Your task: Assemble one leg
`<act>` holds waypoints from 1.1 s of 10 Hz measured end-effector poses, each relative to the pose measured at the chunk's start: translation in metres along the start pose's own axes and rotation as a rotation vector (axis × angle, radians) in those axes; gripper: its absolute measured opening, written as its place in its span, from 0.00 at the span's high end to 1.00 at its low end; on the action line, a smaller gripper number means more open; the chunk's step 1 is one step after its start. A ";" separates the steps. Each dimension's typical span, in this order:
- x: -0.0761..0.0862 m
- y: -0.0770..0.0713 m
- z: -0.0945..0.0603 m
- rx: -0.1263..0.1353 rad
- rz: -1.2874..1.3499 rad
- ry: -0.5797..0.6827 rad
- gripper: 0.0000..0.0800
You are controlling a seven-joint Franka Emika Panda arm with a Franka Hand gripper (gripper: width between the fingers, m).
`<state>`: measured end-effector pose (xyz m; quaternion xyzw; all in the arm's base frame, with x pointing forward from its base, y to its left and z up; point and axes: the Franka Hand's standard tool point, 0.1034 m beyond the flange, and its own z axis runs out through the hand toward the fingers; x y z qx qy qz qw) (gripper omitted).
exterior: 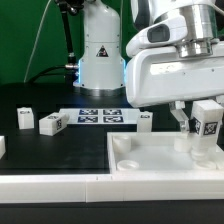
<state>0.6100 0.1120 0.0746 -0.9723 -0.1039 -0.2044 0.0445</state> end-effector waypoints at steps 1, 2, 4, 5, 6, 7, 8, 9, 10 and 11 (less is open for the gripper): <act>0.001 0.001 0.001 -0.001 0.001 0.004 0.64; 0.003 0.000 0.002 -0.002 0.001 0.016 0.64; 0.007 -0.001 0.005 -0.005 -0.001 0.050 0.64; 0.002 -0.001 0.011 -0.004 0.001 0.043 0.64; -0.002 -0.001 0.015 -0.003 0.001 0.036 0.64; -0.004 -0.001 0.017 -0.002 0.002 0.030 0.64; -0.004 -0.001 0.018 -0.004 0.002 0.039 0.64; -0.004 0.000 0.018 -0.006 0.003 0.047 0.64; -0.004 0.000 0.018 -0.006 0.003 0.047 0.64; -0.004 0.000 0.018 -0.006 0.003 0.047 0.64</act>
Offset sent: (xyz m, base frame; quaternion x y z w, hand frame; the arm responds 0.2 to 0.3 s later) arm 0.0100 0.0041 -0.0168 -0.0051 0.0202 0.0081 0.9997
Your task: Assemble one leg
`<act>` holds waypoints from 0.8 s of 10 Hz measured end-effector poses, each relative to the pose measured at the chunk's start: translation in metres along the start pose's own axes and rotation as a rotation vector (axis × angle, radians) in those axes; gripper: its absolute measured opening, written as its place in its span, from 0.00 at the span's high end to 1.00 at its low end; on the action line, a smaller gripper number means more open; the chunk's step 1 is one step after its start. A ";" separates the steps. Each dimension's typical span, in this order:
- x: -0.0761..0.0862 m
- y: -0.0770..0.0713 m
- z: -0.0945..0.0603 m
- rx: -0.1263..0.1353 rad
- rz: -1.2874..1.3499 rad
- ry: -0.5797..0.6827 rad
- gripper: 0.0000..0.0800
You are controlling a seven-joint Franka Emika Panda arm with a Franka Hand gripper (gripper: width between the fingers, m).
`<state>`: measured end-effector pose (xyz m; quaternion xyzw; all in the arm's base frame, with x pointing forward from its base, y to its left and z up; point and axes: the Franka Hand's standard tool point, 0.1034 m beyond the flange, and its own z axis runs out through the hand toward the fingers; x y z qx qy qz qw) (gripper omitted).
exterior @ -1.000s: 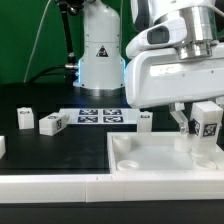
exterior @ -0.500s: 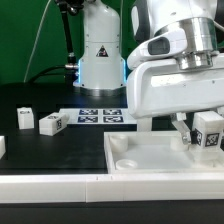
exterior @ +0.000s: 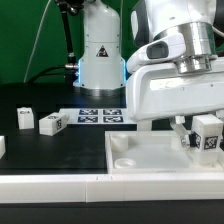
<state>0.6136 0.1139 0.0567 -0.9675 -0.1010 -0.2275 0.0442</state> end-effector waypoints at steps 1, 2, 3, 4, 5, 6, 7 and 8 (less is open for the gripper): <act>0.000 0.000 0.000 0.000 0.000 0.000 0.64; 0.000 0.000 0.000 0.000 0.000 0.000 0.42; 0.000 0.000 0.000 0.000 0.000 0.000 0.27; 0.000 0.000 0.000 0.000 0.000 0.000 0.27; 0.000 0.000 0.000 0.000 0.000 0.000 0.20; 0.000 0.000 0.000 0.000 0.000 0.000 0.19; 0.000 0.000 0.000 0.000 0.000 0.000 0.19; 0.000 0.000 0.000 0.000 0.000 0.000 0.19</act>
Offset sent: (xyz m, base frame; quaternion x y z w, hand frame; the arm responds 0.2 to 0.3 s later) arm 0.0000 0.0000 0.0000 0.0000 0.0000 0.0000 1.0000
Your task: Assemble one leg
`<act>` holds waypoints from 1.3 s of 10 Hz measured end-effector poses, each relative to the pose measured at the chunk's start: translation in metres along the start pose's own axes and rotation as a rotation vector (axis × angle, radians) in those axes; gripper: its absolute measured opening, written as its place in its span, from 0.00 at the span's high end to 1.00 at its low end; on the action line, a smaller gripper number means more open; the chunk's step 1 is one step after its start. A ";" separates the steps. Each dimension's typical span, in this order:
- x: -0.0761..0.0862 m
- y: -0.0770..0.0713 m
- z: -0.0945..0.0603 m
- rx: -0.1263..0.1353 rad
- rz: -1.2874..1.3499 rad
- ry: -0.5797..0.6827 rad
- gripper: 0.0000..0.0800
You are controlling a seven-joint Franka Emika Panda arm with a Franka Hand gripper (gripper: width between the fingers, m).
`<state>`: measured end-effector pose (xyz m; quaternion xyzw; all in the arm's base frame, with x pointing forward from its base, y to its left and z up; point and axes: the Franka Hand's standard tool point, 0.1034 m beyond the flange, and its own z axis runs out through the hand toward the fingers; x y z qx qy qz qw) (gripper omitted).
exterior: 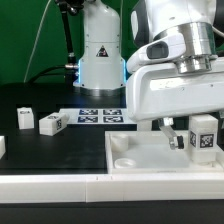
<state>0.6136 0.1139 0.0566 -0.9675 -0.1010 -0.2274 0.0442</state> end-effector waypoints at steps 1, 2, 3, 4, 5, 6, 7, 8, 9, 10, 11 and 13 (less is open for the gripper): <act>0.000 0.000 0.000 0.000 0.000 0.000 0.19; 0.001 0.000 -0.001 0.000 0.000 -0.002 0.19; 0.006 0.002 -0.008 0.000 0.000 -0.004 0.19; 0.010 0.002 -0.014 -0.001 -0.001 -0.006 0.19; 0.012 0.004 -0.017 0.001 0.001 -0.023 0.19; 0.017 0.007 -0.020 -0.002 0.004 -0.015 0.19; 0.018 0.009 -0.020 -0.003 0.007 -0.020 0.19; 0.014 0.007 -0.018 0.014 0.012 -0.109 0.19; 0.017 0.008 -0.019 0.027 0.014 -0.181 0.19; 0.017 0.007 -0.020 0.043 0.017 -0.265 0.19; 0.014 0.005 -0.021 0.062 0.021 -0.364 0.19; 0.011 0.000 -0.021 0.093 0.019 -0.499 0.19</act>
Offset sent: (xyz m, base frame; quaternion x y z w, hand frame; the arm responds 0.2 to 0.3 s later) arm -0.0039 -0.0076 0.0228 -0.0028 -0.0293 0.0087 0.9995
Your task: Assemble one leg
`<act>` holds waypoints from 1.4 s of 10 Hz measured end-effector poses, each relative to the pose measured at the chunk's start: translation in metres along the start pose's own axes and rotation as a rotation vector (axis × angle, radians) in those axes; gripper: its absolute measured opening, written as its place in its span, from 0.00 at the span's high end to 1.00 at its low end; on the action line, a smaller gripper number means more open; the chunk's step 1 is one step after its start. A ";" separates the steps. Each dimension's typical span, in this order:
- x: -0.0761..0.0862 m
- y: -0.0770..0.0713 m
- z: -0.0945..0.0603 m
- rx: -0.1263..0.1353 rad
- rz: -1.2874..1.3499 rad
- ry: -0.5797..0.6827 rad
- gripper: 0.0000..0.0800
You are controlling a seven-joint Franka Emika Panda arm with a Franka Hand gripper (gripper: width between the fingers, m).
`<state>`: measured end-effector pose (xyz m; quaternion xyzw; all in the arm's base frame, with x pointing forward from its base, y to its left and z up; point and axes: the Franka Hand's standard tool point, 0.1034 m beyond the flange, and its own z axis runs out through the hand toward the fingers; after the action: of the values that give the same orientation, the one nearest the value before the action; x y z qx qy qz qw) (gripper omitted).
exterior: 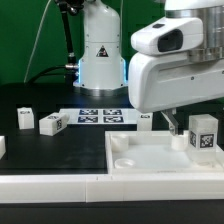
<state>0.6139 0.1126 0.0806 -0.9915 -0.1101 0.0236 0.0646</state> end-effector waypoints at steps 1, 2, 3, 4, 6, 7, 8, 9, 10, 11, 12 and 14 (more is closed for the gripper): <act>-0.003 -0.002 0.001 0.012 -0.001 -0.058 0.19; 0.001 -0.002 0.001 0.010 -0.002 -0.041 0.19; 0.001 -0.002 0.001 0.010 -0.003 -0.041 0.35; 0.001 -0.002 0.001 0.010 -0.003 -0.041 0.35; 0.000 0.000 0.001 0.009 0.000 -0.041 0.63; 0.000 0.000 0.001 0.009 0.000 -0.041 0.63; 0.000 0.000 0.001 0.009 0.005 -0.041 0.63; 0.000 0.000 0.001 0.009 0.024 -0.041 0.63; 0.000 0.000 0.002 0.010 0.033 -0.040 0.63; 0.002 0.000 0.002 0.018 0.162 -0.029 0.63; 0.003 -0.001 0.002 0.018 0.331 -0.011 0.63; 0.003 -0.002 0.004 0.013 0.582 0.001 0.63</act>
Offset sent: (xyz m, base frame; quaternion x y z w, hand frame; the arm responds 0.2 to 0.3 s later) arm 0.0000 0.0000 0.0000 0.0000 0.0000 0.0000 1.0000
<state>0.6162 0.1160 0.0773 -0.9810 0.1792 0.0413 0.0616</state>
